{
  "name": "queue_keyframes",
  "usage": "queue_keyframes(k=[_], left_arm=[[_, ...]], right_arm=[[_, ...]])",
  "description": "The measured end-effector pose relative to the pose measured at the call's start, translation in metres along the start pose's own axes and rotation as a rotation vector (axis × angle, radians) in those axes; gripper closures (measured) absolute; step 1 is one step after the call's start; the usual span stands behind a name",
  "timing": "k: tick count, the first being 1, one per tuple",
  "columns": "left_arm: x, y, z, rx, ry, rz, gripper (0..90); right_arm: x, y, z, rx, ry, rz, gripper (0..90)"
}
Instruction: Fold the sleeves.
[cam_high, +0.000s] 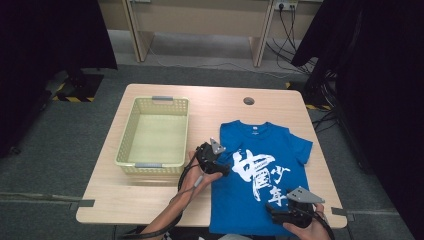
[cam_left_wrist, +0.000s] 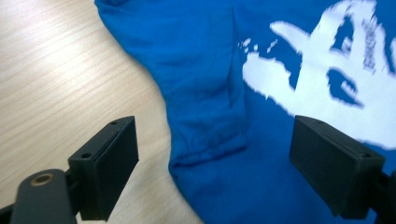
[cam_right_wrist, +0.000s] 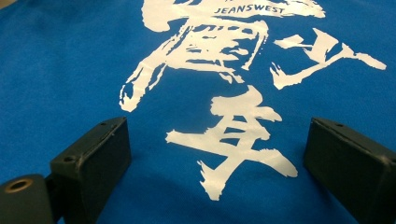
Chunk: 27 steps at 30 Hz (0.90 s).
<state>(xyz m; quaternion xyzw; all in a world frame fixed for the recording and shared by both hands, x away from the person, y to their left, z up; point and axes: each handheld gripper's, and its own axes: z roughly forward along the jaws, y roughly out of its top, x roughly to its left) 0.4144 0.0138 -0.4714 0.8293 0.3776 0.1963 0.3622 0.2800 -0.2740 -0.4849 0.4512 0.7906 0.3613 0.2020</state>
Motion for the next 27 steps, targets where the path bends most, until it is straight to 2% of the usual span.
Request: queue_keyframes(k=[3,6,11,17,23,24,27], left_arm=[[-0.003,-0.004,0.0,0.026,0.019,0.03,15.0],[-0.004,-0.009,-0.004,0.025,0.029,0.041,15.6],[-0.008,-0.014,-0.014,0.031,0.048,0.085,18.6],[-0.005,-0.026,-0.024,0.017,0.035,0.052,18.7],[-0.002,-0.032,-0.028,0.018,0.016,0.027,18.6],[-0.002,-0.032,-0.028,0.018,0.009,0.011,18.5],[-0.001,-0.032,-0.028,0.025,0.003,0.009,16.6]], right_arm=[[0.0,0.0,0.0,0.0,0.0,-0.001,7.7],[0.0,0.0,0.0,0.0,0.0,0.0,7.7],[0.002,0.0,0.0,0.003,0.002,-0.001,7.7],[0.006,0.0,-0.001,0.01,0.013,-0.012,7.6],[0.008,0.0,-0.001,0.009,0.015,-0.017,7.7],[0.009,0.0,-0.001,0.011,0.015,-0.015,7.6],[0.008,0.0,-0.001,0.014,0.019,-0.017,7.7]])
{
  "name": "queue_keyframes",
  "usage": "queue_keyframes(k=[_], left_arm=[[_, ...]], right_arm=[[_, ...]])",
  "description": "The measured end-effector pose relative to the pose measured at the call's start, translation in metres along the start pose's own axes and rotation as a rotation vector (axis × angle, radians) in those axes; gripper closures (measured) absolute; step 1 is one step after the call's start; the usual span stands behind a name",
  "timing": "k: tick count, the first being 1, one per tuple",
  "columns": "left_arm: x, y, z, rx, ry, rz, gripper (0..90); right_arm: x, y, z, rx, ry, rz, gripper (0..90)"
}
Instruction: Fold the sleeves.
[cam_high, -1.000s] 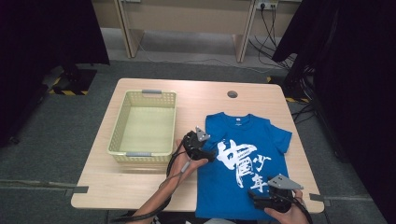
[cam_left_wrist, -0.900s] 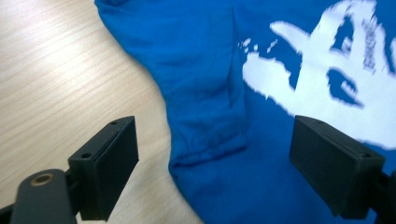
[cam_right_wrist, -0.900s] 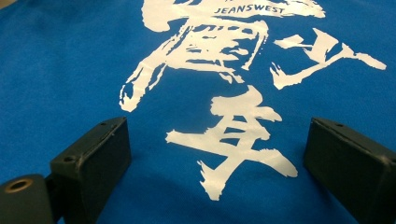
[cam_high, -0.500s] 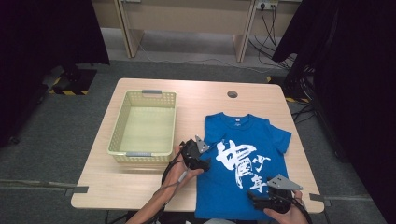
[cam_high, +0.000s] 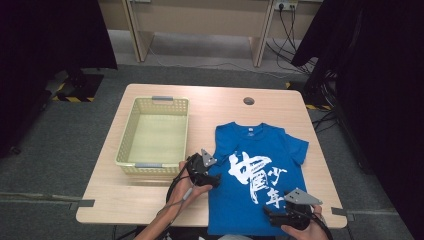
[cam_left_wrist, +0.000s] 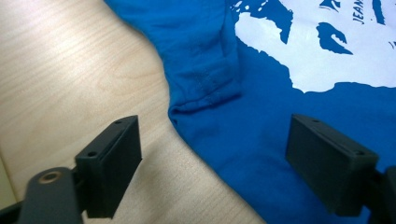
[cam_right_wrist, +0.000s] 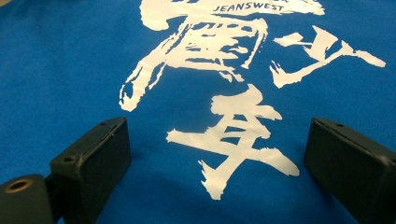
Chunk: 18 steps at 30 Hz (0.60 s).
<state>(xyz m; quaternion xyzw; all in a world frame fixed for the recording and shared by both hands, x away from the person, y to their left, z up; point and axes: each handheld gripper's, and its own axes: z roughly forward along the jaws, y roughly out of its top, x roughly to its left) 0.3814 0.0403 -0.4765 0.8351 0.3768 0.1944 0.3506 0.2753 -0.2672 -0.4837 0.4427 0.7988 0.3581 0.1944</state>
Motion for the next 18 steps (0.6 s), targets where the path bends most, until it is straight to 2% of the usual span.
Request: queue_keyframes(k=[1,2,5,10,18], left_arm=[[0.0,-0.001,-0.001,-0.009,-0.004,-0.005,15.3],[-0.001,-0.001,-0.001,-0.021,-0.012,-0.011,14.2],[-0.001,-0.002,-0.004,-0.047,-0.029,-0.041,12.5],[-0.005,-0.005,-0.009,-0.041,-0.053,-0.041,10.8],[-0.013,-0.019,-0.016,-0.028,-0.072,-0.037,7.3]], right_arm=[[-0.001,0.0,0.0,0.001,0.006,0.003,8.2],[-0.004,0.001,-0.002,-0.008,0.02,0.03,8.6],[-0.007,0.004,-0.003,-0.02,0.013,0.039,8.7],[-0.015,0.016,-0.007,-0.056,-0.019,0.036,8.7],[-0.032,0.029,-0.001,-0.044,-0.043,0.045,8.9]])
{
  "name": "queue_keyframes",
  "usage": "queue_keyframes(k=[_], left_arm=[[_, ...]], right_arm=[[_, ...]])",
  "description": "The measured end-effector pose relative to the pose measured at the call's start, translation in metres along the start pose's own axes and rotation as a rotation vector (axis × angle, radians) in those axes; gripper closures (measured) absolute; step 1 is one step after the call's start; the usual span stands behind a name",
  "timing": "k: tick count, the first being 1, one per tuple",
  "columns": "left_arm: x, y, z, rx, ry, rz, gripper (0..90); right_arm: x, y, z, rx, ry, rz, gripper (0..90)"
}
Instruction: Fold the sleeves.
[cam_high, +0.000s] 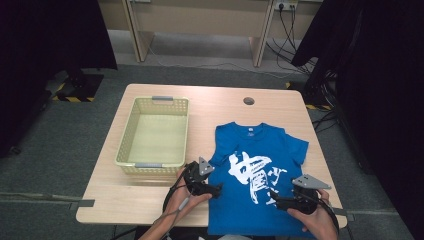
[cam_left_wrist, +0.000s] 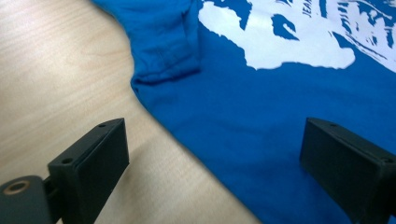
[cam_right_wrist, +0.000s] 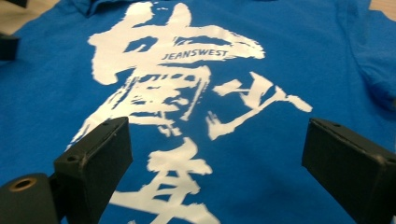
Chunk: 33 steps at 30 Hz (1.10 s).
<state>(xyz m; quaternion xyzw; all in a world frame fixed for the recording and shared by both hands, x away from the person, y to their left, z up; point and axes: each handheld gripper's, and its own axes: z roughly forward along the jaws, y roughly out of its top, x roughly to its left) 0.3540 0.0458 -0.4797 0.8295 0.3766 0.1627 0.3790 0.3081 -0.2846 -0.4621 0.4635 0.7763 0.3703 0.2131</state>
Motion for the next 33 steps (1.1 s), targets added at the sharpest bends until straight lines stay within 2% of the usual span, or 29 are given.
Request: queue_keyframes(k=[6,8,9,12,16,20,27,33], left_arm=[[-0.003,-0.006,-0.006,0.002,-0.005,0.009,7.0],[-0.005,-0.01,-0.007,0.016,-0.011,0.017,6.2],[-0.005,-0.011,-0.009,0.02,-0.016,0.014,6.0],[-0.005,-0.014,-0.012,0.022,-0.009,0.018,5.8],[-0.004,-0.018,-0.016,0.031,-0.02,0.01,4.6],[-0.004,-0.019,-0.017,0.035,-0.02,0.013,3.3],[-0.005,-0.021,-0.019,0.036,-0.029,0.018,2.7],[-0.003,-0.02,-0.016,0.043,-0.028,0.017,0.0]], right_arm=[[-0.012,0.005,0.003,-0.001,-0.026,0.021,9.0],[-0.017,0.009,0.004,-0.005,-0.037,0.036,9.1],[-0.023,0.012,0.006,-0.003,-0.045,0.047,9.1],[-0.03,0.015,0.007,0.002,-0.059,0.05,9.2],[-0.04,0.021,0.009,0.003,-0.081,0.062,9.2],[-0.051,0.026,0.014,0.011,-0.083,0.088,9.2],[-0.072,0.035,0.024,0.037,-0.106,0.094,8.5],[-0.089,0.041,0.033,0.045,-0.116,0.118,4.7]])
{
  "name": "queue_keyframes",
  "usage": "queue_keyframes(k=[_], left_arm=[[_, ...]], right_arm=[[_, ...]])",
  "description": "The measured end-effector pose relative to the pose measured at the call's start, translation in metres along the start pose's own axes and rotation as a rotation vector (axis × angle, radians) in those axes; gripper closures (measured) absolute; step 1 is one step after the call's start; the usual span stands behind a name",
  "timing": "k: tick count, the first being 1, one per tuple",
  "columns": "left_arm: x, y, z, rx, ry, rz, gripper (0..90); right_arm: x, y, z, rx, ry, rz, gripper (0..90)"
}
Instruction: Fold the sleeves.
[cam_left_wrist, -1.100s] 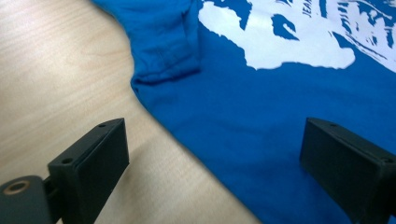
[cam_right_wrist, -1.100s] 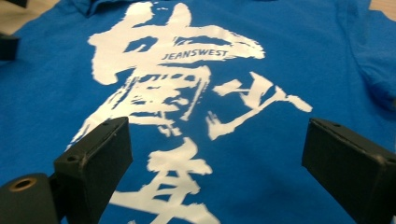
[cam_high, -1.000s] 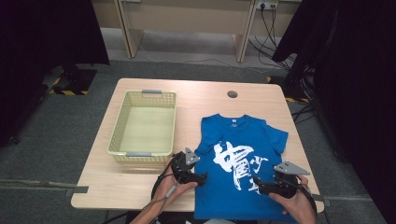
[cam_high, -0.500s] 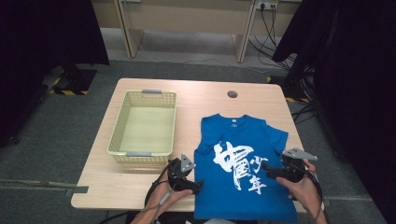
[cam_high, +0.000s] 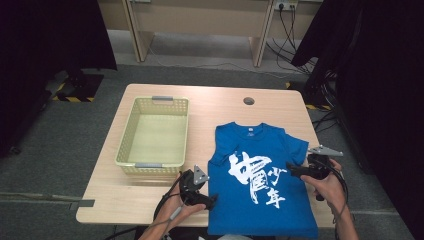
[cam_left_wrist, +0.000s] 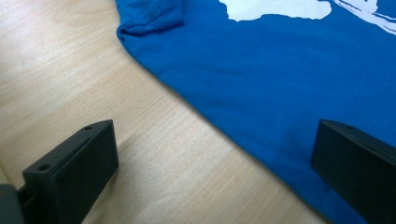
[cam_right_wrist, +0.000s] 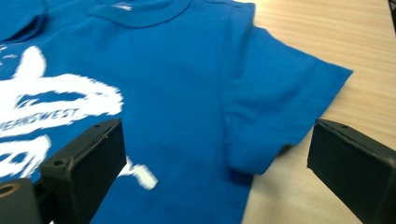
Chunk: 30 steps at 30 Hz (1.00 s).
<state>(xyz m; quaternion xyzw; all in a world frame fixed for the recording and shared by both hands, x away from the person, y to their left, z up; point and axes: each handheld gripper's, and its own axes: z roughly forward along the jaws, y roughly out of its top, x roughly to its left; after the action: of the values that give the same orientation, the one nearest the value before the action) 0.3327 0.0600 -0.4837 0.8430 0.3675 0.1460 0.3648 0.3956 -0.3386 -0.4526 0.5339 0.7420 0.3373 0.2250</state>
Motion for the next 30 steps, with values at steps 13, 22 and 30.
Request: queue_keyframes(k=[13,22,30], left_arm=[[0.0,0.0,0.0,0.001,0.001,0.002,0.0],[0.0,0.0,0.0,0.0,0.001,0.002,0.0],[0.0,0.0,0.0,0.001,0.001,0.003,0.0]], right_arm=[[-0.027,0.012,0.018,-0.011,-0.048,0.074,4.7],[-0.041,0.018,0.042,0.029,-0.118,0.073,23.0],[-0.048,0.023,0.052,0.027,-0.118,0.097,39.4]])
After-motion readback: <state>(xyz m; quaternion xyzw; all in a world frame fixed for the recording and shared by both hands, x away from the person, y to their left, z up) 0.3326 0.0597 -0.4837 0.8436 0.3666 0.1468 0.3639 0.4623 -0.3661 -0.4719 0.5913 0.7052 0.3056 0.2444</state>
